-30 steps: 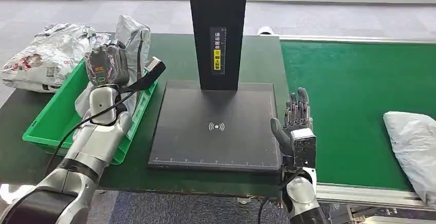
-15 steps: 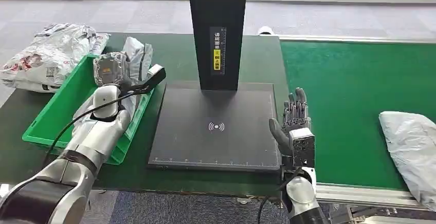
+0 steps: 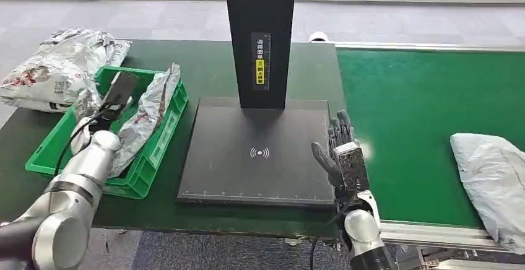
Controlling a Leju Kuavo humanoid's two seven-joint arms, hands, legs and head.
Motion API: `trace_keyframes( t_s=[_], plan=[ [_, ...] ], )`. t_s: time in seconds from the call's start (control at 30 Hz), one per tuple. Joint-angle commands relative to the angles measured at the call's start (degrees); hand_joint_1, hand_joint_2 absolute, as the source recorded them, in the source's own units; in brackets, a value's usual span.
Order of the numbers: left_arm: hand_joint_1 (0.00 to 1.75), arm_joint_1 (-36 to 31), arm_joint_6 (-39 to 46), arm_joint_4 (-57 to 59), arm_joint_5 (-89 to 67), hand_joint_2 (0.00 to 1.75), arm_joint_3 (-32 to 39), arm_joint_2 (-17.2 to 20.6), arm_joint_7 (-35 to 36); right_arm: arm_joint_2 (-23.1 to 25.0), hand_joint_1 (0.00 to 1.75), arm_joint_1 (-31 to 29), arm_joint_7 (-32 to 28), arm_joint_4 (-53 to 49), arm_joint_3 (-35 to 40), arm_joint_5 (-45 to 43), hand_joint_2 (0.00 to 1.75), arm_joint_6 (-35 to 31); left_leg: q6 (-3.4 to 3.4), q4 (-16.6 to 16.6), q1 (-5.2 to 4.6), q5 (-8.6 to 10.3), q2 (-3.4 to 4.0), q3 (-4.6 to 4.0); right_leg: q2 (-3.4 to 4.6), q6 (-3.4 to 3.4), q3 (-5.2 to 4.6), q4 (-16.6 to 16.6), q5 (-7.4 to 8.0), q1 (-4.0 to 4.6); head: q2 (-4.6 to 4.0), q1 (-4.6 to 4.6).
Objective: Moved the parcel from conveyor to table for the left to box.
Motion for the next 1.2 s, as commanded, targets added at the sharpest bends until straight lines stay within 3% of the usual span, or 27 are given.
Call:
trace_keyframes(
  t_s=[0.03,0.4,0.57,0.73,0.83,0.87,0.9,0.93,1.07,1.2],
  plan=[
    [0.00,-2.33,3.69,2.08,-0.42,0.00,7.78,-0.66,-1.66,-0.34,0.00,-3.30,0.29,5.97,-0.56,-0.15,1.75,-0.07,0.04,-0.05,0.07,0.02,-0.29,0.10,-0.33,-0.01,0.24,-0.11,-0.06,0.07,0.00,0.02],
    [0.00,-2.26,3.74,2.11,-0.44,0.00,7.78,-0.65,-1.63,-0.38,0.00,-3.28,0.29,5.94,-0.56,-0.15,1.75,-0.06,-0.01,-0.03,0.12,-0.01,-0.21,0.12,-0.20,-0.06,0.24,-0.08,-0.05,0.01,0.00,0.02],
    [0.00,-2.82,8.73,-0.90,1.82,0.00,7.91,-2.75,-9.27,-0.15,0.00,-4.12,0.17,6.98,-0.69,-0.19,1.75,-1.19,0.01,0.01,0.14,-0.01,-0.20,0.09,-0.19,-0.04,0.23,-0.08,-0.04,0.06,0.00,0.02],
    [0.00,0.60,9.65,-12.27,4.86,0.00,7.22,-8.04,-18.50,0.07,0.00,-4.68,-1.00,7.97,-0.54,0.70,1.75,-4.00,0.01,0.02,0.14,0.03,-0.33,0.00,-0.32,-0.02,0.17,-0.07,-0.04,0.05,0.00,0.02],
    [0.00,3.21,6.93,-17.15,17.12,0.00,1.56,-12.26,-27.69,0.00,0.00,-5.36,-1.54,8.45,-0.59,2.47,1.75,-6.61,0.04,-0.01,0.13,0.04,-0.45,0.04,-0.44,0.00,0.28,-0.13,-0.06,0.03,0.00,0.02],
    [0.00,6.65,-8.09,-22.92,30.34,0.00,-0.47,-15.75,-37.18,0.15,0.00,-7.35,-2.52,10.10,-0.60,5.03,1.75,-9.93,0.02,0.01,0.09,0.02,-0.33,0.04,-0.31,-0.01,0.21,-0.08,-0.05,-0.03,0.00,0.02],
    [0.00,9.96,-9.38,-26.36,32.01,0.00,-4.08,-19.12,-36.70,0.28,0.00,-9.37,-2.08,11.80,-0.82,7.13,1.75,-12.18,0.04,-0.03,0.08,0.02,-0.34,0.10,-0.34,0.00,0.29,-0.14,-0.05,-0.04,0.00,0.02],
    [0.00,12.29,-10.27,-28.11,35.29,1.75,-7.73,-20.61,-36.63,0.38,0.00,-10.61,-2.03,12.78,-1.14,7.69,1.75,-12.35,0.07,-0.07,-0.02,0.06,-0.44,0.09,-0.43,0.04,0.29,-0.14,-0.04,-0.15,0.00,0.02],
    [0.00,17.20,-10.65,-28.83,47.34,1.75,-19.32,-20.96,-42.63,0.07,0.00,-10.56,-1.74,13.75,-2.99,16.38,1.75,-19.98,0.14,-0.05,-0.18,-0.01,-0.42,0.14,-0.41,0.12,0.34,-0.18,-0.03,-0.29,0.00,0.02],
    [0.00,16.94,-10.49,-28.74,48.91,1.75,-20.47,-19.97,-42.97,0.11,0.00,-9.82,-2.01,13.05,-3.68,16.79,1.75,-19.43,0.16,-0.02,-0.10,-0.09,-0.27,0.16,-0.24,0.09,0.37,-0.23,-0.02,-0.21,0.00,0.04]
  ],
)
